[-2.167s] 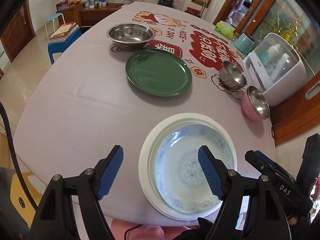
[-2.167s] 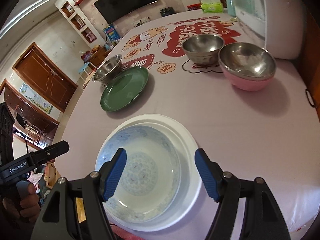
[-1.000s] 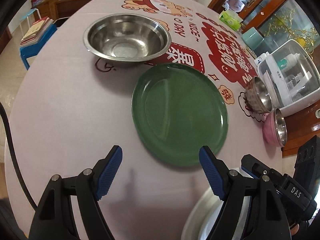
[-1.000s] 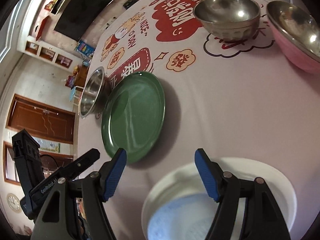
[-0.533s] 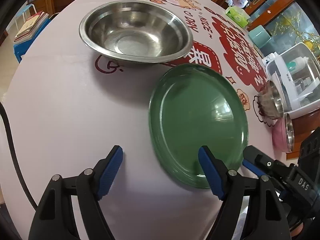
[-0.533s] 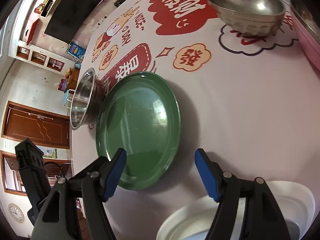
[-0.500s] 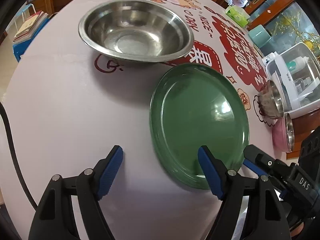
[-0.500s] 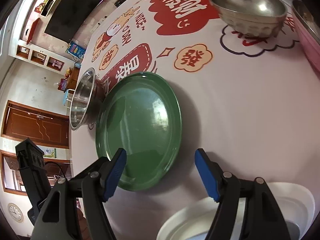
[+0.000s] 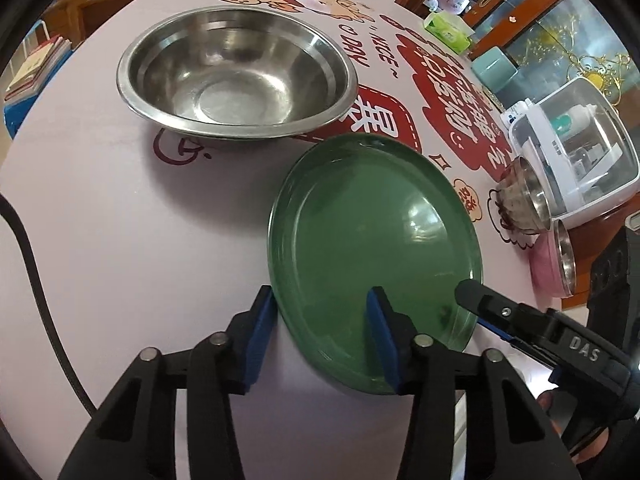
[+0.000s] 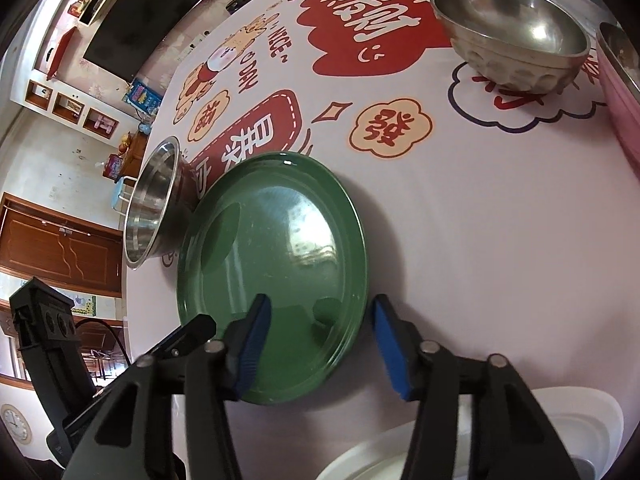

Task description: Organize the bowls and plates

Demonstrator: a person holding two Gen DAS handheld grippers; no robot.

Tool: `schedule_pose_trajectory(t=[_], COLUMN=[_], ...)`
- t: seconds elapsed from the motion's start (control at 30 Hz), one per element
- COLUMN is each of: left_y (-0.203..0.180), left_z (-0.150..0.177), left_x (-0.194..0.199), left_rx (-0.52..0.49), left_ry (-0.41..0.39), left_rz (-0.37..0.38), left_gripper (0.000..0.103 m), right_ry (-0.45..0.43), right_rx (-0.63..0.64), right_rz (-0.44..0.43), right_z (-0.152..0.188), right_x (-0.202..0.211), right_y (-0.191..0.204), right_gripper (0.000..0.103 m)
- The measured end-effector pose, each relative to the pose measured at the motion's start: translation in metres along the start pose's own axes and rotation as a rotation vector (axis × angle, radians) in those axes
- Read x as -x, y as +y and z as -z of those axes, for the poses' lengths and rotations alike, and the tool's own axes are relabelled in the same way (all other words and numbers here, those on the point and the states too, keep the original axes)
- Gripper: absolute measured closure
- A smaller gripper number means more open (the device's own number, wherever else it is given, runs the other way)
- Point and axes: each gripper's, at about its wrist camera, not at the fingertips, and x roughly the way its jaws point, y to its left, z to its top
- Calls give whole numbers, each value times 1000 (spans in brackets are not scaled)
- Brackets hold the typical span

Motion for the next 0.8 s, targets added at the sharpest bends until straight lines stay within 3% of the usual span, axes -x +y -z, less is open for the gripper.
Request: schedule_pose_trajectory(t=[0.37, 0.8], left_y=[8, 1], left_z=[0, 3], left_x=[0, 10], left_rx=[37, -14], left_ry=[-6, -9], left_rz=[-7, -28], left_gripper=[78, 78], right_ry=[-9, -47], right_rx=[-3, -3], right_rz=[35, 2], right_z=[-6, -2], right_x=[-3, 12], right_y=[-9, -11], right_gripper=[91, 95])
